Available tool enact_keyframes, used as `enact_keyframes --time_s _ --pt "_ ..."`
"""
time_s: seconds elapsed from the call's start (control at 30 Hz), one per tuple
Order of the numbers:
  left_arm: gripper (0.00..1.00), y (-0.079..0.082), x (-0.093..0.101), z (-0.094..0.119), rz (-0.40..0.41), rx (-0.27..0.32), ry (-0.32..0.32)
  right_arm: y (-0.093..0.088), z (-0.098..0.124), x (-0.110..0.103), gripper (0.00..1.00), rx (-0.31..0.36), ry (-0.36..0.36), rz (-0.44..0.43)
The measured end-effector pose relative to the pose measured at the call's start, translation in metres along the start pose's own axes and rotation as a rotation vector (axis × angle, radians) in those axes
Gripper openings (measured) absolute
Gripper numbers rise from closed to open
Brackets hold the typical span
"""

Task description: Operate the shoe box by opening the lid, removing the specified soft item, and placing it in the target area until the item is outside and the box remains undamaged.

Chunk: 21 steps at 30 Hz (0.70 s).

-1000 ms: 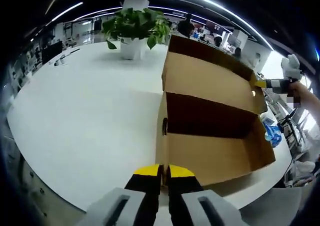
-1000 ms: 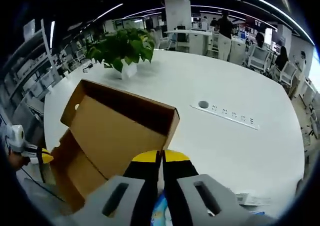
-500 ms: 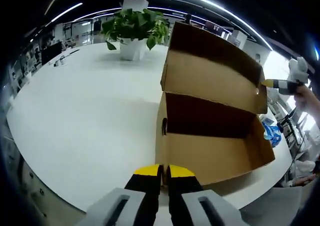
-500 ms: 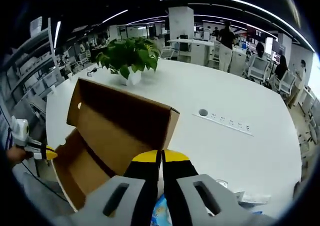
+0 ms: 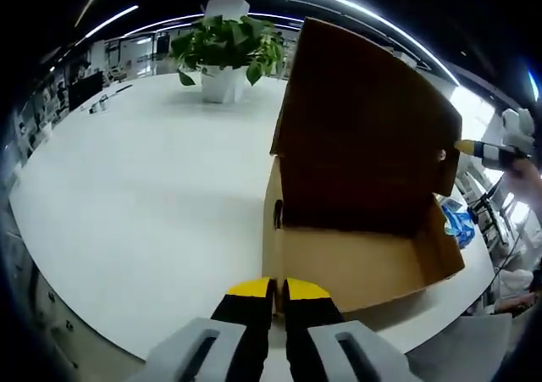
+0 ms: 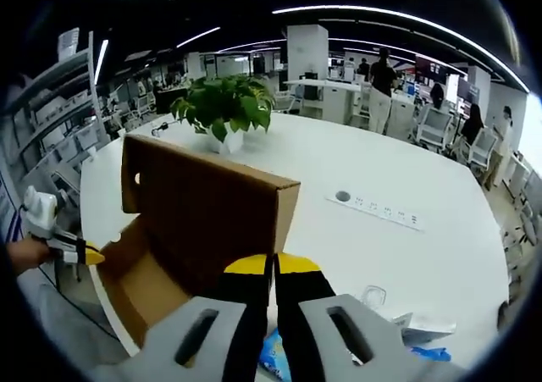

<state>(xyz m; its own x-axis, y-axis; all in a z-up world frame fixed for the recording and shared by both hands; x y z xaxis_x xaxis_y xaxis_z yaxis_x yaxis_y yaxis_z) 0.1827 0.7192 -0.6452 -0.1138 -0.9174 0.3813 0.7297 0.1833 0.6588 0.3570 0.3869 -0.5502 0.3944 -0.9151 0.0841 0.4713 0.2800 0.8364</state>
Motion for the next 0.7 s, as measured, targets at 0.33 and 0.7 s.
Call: enact_keyframes --time_s 0.33,0.7 --pt "0.04 -0.001 -0.001 0.0 0.007 0.01 -0.007 -0.008 0.012 -0.004 0.0 0.023 -0.008 -0.035" --pt "0.04 -0.001 -0.001 0.001 0.007 0.021 -0.009 -0.018 0.024 -0.01 0.0 0.052 -0.016 -0.068"
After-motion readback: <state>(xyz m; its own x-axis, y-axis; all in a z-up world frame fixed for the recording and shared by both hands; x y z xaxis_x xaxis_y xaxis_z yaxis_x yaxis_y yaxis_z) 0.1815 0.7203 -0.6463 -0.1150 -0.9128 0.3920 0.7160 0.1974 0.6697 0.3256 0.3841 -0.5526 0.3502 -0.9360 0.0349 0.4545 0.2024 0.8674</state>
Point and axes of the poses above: the point that each gripper's makers call its tool centre point, and the gripper's own axes: z roughly backward along the fingers, x roughly to its right, y roughly out of its top, the point moved 9 cm from there along z, roughly backward along the fingers, and after that the axes turned 13 degrees about -y, right-handed, at the moved point
